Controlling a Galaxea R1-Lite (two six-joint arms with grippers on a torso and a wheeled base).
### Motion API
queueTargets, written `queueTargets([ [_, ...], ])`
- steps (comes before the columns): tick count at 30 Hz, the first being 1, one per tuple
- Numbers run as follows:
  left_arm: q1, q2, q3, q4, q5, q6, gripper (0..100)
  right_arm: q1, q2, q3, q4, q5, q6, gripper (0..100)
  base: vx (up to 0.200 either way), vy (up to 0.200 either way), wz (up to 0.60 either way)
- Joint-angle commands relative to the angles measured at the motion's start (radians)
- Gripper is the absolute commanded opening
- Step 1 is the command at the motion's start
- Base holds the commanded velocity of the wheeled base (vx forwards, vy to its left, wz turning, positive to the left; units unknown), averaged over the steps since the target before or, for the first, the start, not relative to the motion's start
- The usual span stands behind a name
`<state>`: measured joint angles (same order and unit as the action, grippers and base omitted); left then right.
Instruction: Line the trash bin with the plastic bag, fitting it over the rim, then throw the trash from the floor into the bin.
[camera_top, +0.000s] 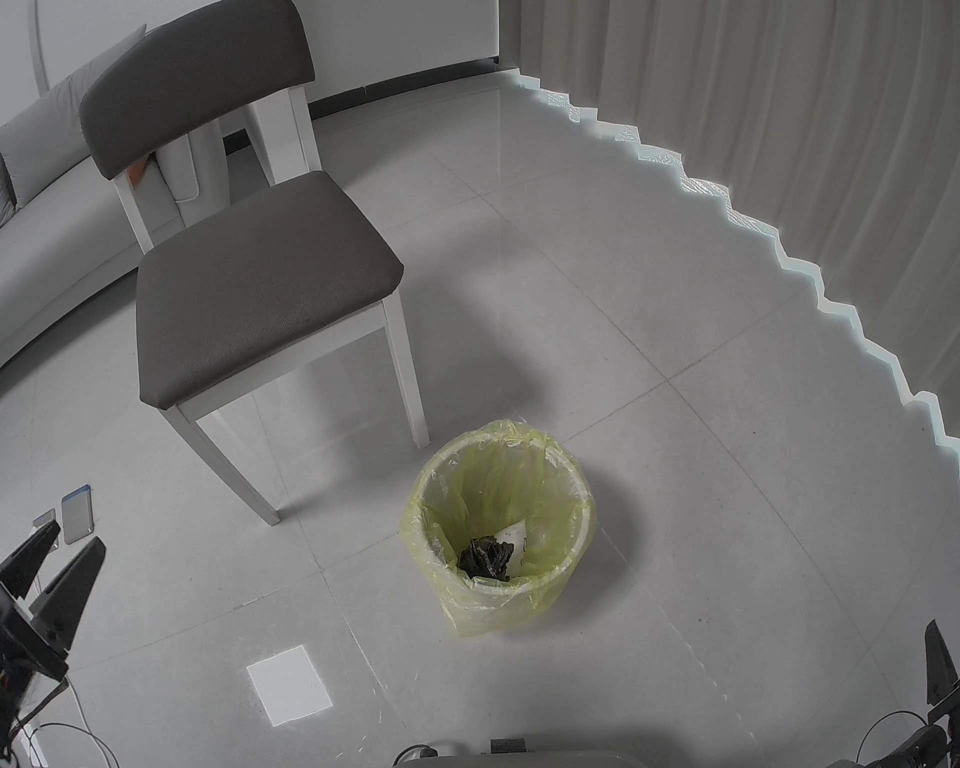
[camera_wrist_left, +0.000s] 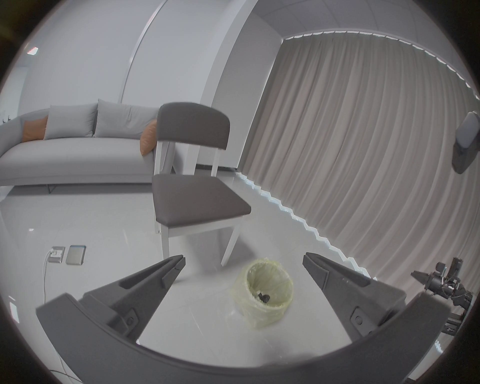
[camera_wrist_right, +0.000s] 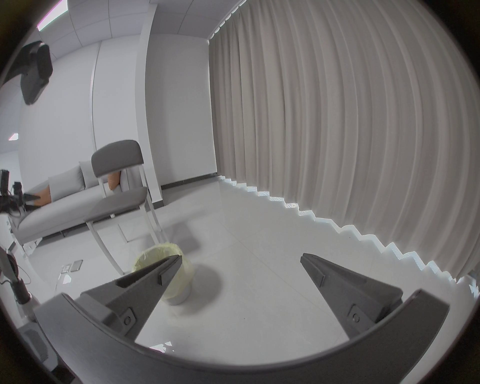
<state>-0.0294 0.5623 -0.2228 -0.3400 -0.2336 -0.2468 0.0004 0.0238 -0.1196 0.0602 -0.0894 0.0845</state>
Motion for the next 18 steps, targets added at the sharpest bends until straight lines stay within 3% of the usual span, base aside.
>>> queueTargets([
  [1, 0.005, -0.107, -0.003, 0.016, 0.007, 0.004, 100, -0.002, -0.015, 0.078, -0.019, -0.007, -0.034, 100, 0.0, 0.0, 0.0],
  [4, 0.003, -0.159, 0.033, 0.022, 0.008, 0.004, 100, -0.002, -0.015, 0.104, -0.099, 0.003, -0.04, 100, 0.0, 0.0, 0.0],
  [12, 0.042, -0.285, 0.045, 0.13, 0.022, 0.008, 100, -0.002, -0.015, 0.118, -0.129, 0.051, -0.135, 100, 0.0, 0.0, 0.0],
  [18, 0.094, -0.391, 0.046, 0.202, 0.02, 0.017, 100, -0.002, -0.015, 0.12, -0.142, 0.071, -0.121, 100, 0.0, 0.0, 0.0],
])
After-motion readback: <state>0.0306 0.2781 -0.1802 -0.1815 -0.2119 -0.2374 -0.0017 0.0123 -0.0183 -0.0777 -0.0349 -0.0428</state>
